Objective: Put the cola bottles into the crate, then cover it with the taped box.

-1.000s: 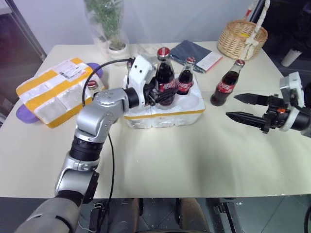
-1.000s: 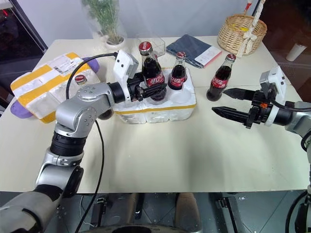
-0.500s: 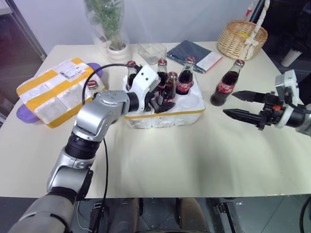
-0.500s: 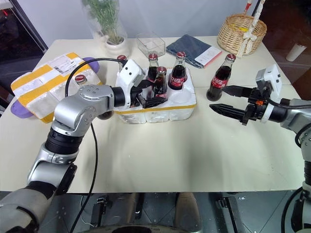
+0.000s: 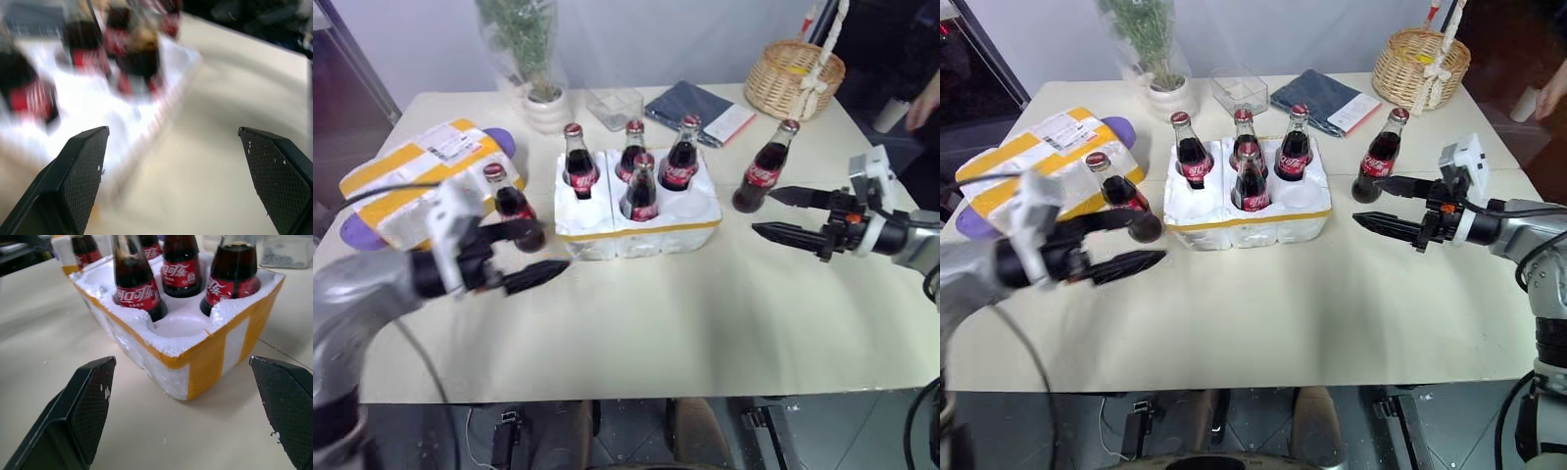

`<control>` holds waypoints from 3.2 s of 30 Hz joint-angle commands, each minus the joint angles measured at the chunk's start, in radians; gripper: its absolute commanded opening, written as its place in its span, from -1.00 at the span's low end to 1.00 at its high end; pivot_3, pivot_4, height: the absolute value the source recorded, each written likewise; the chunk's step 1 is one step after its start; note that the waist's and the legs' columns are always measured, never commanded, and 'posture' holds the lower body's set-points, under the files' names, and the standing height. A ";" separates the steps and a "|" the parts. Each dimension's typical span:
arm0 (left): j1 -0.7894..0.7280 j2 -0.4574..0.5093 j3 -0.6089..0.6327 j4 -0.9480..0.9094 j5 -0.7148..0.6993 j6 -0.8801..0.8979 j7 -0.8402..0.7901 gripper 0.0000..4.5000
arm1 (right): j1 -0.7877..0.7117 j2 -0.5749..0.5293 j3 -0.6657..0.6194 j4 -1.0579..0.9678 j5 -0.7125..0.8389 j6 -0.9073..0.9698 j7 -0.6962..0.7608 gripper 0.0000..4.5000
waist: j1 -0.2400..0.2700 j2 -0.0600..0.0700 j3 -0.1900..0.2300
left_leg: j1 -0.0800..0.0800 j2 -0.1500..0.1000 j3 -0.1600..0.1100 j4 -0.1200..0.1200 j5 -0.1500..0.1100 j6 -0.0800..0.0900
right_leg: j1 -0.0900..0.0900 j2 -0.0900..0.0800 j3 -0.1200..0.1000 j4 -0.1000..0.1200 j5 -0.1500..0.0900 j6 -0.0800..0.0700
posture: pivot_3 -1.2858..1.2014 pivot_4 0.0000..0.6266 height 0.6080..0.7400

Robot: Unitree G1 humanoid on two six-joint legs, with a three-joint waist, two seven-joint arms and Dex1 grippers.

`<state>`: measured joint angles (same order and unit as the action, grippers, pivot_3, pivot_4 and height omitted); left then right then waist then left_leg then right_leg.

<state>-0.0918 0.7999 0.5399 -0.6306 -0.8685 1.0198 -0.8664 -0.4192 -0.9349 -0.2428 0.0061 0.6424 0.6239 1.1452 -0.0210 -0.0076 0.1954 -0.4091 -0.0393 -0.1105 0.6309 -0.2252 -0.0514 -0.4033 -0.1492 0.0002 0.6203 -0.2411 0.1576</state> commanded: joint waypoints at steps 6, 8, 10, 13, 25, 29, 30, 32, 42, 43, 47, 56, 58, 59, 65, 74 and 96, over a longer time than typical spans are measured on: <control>-0.056 -0.070 -0.015 0.174 0.186 -0.241 0.198 0.97 | -0.039 -0.054 -0.035 -0.031 0.029 0.014 0.073 1.00 | 0.032 0.000 0.000 | 0.001 0.000 0.000 0.001 0.000 0.000 | 0.002 0.000 0.000 -0.002 -0.001 -0.003 | 0.03 -0.52 0.96; -0.106 -0.085 -0.084 0.238 0.249 -0.303 0.217 0.97 | -0.033 -0.078 -0.053 -0.059 0.061 0.050 0.095 1.00 | 0.034 -0.001 0.000 | 0.000 0.000 0.000 0.001 0.000 0.000 | 0.002 0.000 0.000 -0.002 0.000 -0.001 | 0.03 -0.52 0.96; -0.148 -0.095 -0.125 0.304 0.296 -0.355 0.231 0.97 | -0.024 -0.096 -0.069 -0.091 0.090 0.077 0.108 1.00 | 0.032 -0.001 0.000 | 0.000 -0.001 0.000 0.000 0.000 0.000 | 0.002 0.000 0.000 -0.003 0.001 0.000 | 0.03 -0.52 0.96; -0.186 -0.104 -0.171 0.375 0.329 -0.403 0.224 0.97 | -0.017 -0.111 -0.097 -0.136 0.127 0.115 0.098 1.00 | 0.025 -0.001 0.000 | 0.000 0.000 0.000 -0.001 0.000 0.000 | 0.001 0.000 0.000 -0.003 0.001 0.000 | 0.03 -0.52 0.96; -0.296 -0.140 -0.345 0.592 0.432 -0.550 0.144 0.97 | 0.006 -0.127 -0.158 -0.314 0.220 0.176 0.041 1.00 | 0.011 -0.001 0.000 | 0.000 0.000 0.000 0.000 0.000 0.000 | 0.000 0.000 0.000 -0.001 0.001 0.001 | 0.03 -0.52 0.96; -0.327 -0.154 -0.372 0.658 0.465 -0.585 0.142 0.97 | 0.000 -0.126 -0.166 -0.336 0.245 0.195 0.015 1.00 | 0.010 -0.001 0.000 | 0.000 0.000 0.000 0.000 0.000 0.000 | 0.000 0.000 0.000 -0.001 0.001 0.001 | 0.03 -0.52 0.96; -0.333 -0.158 -0.376 0.670 0.470 -0.589 0.143 0.97 | -0.002 -0.126 -0.168 -0.338 0.250 0.198 0.010 1.00 | 0.010 -0.001 0.000 | 0.000 0.000 0.000 0.000 0.000 0.000 | 0.000 0.000 0.000 -0.001 0.001 0.001 | 0.03 -0.52 0.96; -0.334 -0.158 -0.377 0.677 0.475 -0.595 0.136 0.74 | -0.003 -0.128 -0.171 -0.342 0.259 0.202 0.001 1.00 | 0.010 -0.001 0.000 | 0.000 0.000 0.000 -0.001 0.000 0.000 | 0.000 0.000 0.000 -0.001 0.001 0.001 | 0.03 -0.52 0.96; -0.438 -0.060 -0.223 0.544 0.156 -0.314 0.005 0.19 | 0.008 -0.130 -0.192 -0.330 0.273 0.198 -0.023 1.00 | 0.011 -0.005 0.002 | -0.002 0.000 0.000 0.000 0.000 0.000 | -0.002 0.000 -0.001 0.000 0.001 0.001 | 0.03 -0.52 0.96; -0.473 -0.039 -0.202 0.542 0.101 -0.263 -0.014 0.19 | 0.017 -0.129 -0.195 -0.329 0.270 0.194 -0.021 1.00 | 0.011 -0.007 0.004 | -0.002 0.000 -0.001 0.000 0.000 0.000 | -0.002 0.000 -0.001 0.001 0.001 0.001 | 0.03 -0.52 0.96; -0.611 0.026 -0.218 0.563 -0.004 -0.155 -0.102 0.19 | 0.036 -0.123 -0.204 -0.319 0.258 0.185 -0.029 1.00 | 0.008 -0.009 0.005 | -0.003 0.000 -0.001 0.001 0.000 0.000 | -0.003 0.000 -0.001 0.002 0.001 0.001 | 0.03 -0.52 0.96; -0.758 -0.088 -0.477 0.693 0.197 -0.326 -0.193 0.19 | 0.099 -0.103 -0.228 -0.336 0.249 0.163 -0.072 1.00 | 0.010 -0.009 0.004 | -0.002 -0.001 -0.001 0.001 0.000 0.000 | -0.001 0.000 -0.001 0.002 0.001 0.001 | 0.03 -0.52 0.96; -0.766 -0.114 -0.509 0.745 0.258 -0.393 -0.194 0.19 | 0.114 -0.104 -0.245 -0.350 0.260 0.169 -0.084 1.00 | 0.006 -0.009 0.004 | -0.002 0.000 -0.001 0.001 0.000 0.000 | -0.002 0.000 -0.001 0.002 0.001 0.001 | 0.03 -0.52 0.96; -0.772 -0.126 -0.518 0.772 0.283 -0.423 -0.191 0.19 | 0.125 -0.105 -0.255 -0.358 0.264 0.171 -0.088 1.00 | 0.005 -0.009 0.004 | -0.002 0.000 -0.001 0.000 0.000 0.000 | -0.002 0.000 -0.001 0.002 0.001 0.001 | 0.03 -0.52 0.96; -0.781 -0.137 -0.537 0.839 0.349 -0.487 -0.226 0.19 | 0.180 -0.104 -0.297 -0.387 0.275 0.177 -0.113 1.00 | 0.009 -0.008 0.004 | -0.002 0.000 -0.001 0.000 0.000 0.000 | -0.002 0.000 -0.001 0.003 0.001 0.001 | 0.03 -0.52 0.96; -0.725 -0.149 -0.595 0.788 0.404 -0.479 -0.298 0.19 | 0.172 -0.095 -0.236 -0.345 0.216 0.119 -0.144 1.00 | 0.008 -0.009 0.004 | -0.002 0.000 -0.001 0.000 0.000 0.000 | -0.002 0.000 -0.001 0.003 0.001 0.001 | 0.03 -0.52 0.96; -0.566 0.042 -0.240 0.326 -0.156 -0.030 -0.249 0.98 | -0.073 0.132 -0.012 -0.005 -0.179 -0.054 -0.494 1.00 | 0.005 -0.008 0.004 | -0.001 0.000 -0.001 0.001 0.000 0.000 | -0.003 0.000 0.000 0.006 0.000 0.001 | 0.03 -0.52 0.96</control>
<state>-0.6406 0.8307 0.2630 -0.2509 -0.9144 0.9244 -1.1246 -0.4600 -0.8074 -0.2487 -0.0195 0.4803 0.5951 0.6662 -0.0156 -0.0154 0.1996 -0.4099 -0.0396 -0.1118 0.6317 -0.2249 -0.0517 -0.4060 -0.1493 -0.0002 0.6263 -0.2407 0.1582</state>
